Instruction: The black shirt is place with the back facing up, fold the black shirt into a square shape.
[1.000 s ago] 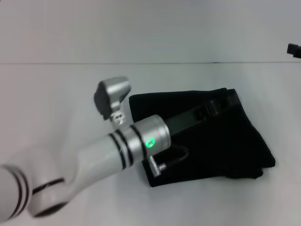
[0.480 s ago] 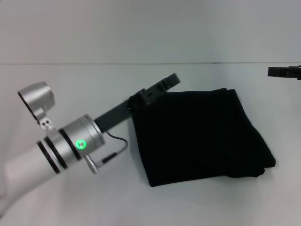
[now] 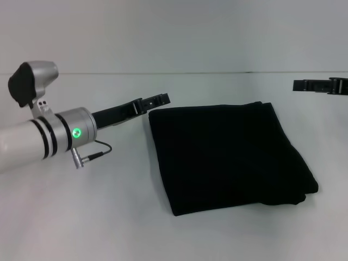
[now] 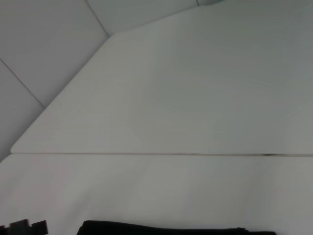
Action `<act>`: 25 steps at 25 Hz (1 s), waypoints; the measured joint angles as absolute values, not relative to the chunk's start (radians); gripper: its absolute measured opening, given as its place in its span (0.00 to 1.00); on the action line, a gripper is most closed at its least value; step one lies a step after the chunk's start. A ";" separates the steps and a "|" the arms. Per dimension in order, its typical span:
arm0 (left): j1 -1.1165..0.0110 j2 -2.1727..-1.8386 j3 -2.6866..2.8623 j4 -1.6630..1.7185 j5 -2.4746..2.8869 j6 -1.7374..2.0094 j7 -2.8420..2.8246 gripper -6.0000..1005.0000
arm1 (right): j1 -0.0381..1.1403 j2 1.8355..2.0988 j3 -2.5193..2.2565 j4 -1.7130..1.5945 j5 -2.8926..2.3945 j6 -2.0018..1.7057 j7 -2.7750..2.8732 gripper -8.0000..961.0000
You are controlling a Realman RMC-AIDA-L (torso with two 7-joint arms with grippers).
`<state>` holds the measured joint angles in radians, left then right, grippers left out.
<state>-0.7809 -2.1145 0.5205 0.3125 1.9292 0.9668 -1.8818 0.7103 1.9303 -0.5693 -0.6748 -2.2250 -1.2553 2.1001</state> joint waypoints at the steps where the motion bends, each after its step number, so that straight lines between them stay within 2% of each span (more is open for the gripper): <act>1: -0.788 -2.113 0.524 0.315 1.942 0.951 -1.894 0.92 | 0.712 1.934 -0.568 -0.675 -2.225 -1.250 2.100 0.96; 6: -0.818 -2.108 0.581 0.318 2.038 0.855 -2.007 0.92 | 0.715 1.950 -0.566 -0.675 -2.225 -1.221 2.101 0.96; 25: -0.849 -2.132 0.682 0.305 2.073 0.815 -2.064 0.91 | 0.721 1.953 -0.574 -0.675 -2.227 -1.182 2.093 0.96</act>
